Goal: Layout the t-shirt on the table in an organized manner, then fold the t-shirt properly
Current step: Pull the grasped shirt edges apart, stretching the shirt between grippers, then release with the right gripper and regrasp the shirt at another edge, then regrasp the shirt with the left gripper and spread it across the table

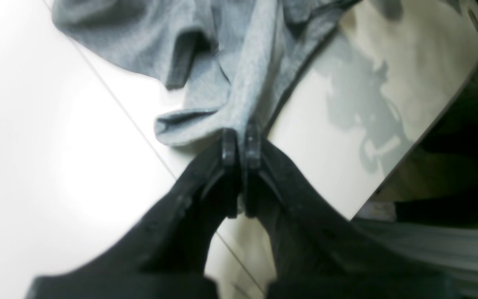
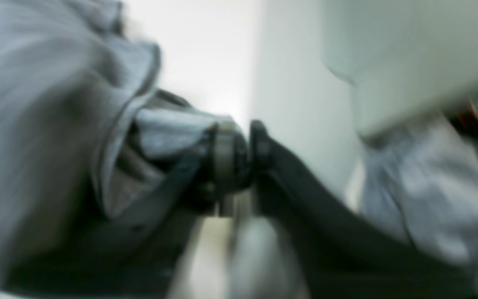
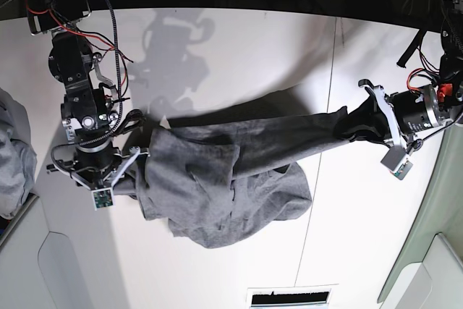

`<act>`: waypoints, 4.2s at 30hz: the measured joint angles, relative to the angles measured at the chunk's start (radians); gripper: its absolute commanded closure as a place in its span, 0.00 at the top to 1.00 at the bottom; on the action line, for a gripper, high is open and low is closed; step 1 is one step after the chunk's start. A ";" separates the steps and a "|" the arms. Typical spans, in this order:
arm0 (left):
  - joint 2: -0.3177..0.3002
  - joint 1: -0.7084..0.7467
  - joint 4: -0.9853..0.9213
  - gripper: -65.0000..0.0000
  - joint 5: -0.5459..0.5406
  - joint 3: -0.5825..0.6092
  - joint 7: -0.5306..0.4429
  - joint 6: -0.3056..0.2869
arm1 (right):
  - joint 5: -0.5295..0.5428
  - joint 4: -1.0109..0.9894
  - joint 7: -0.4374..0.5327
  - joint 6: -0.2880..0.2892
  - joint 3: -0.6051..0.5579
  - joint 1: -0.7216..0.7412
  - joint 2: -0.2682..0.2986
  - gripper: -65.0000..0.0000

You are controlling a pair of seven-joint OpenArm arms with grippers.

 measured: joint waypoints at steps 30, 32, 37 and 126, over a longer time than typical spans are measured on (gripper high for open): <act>0.002 0.000 -0.205 0.00 0.126 0.000 -0.066 0.000 | 0.444 0.216 -0.073 0.442 0.098 -0.393 -0.206 0.60; 0.002 0.001 -0.205 0.00 0.126 0.000 -0.066 0.000 | 0.381 0.217 -0.018 0.389 0.047 -0.389 -0.229 0.60; 0.002 0.000 -0.205 0.00 0.125 0.000 -0.066 0.000 | 0.261 0.190 0.003 0.278 -0.055 -0.369 -0.280 0.60; 0.076 0.017 -0.394 0.35 0.260 0.165 -0.176 -0.031 | 0.234 -0.378 -0.023 0.294 0.207 0.080 -0.029 0.20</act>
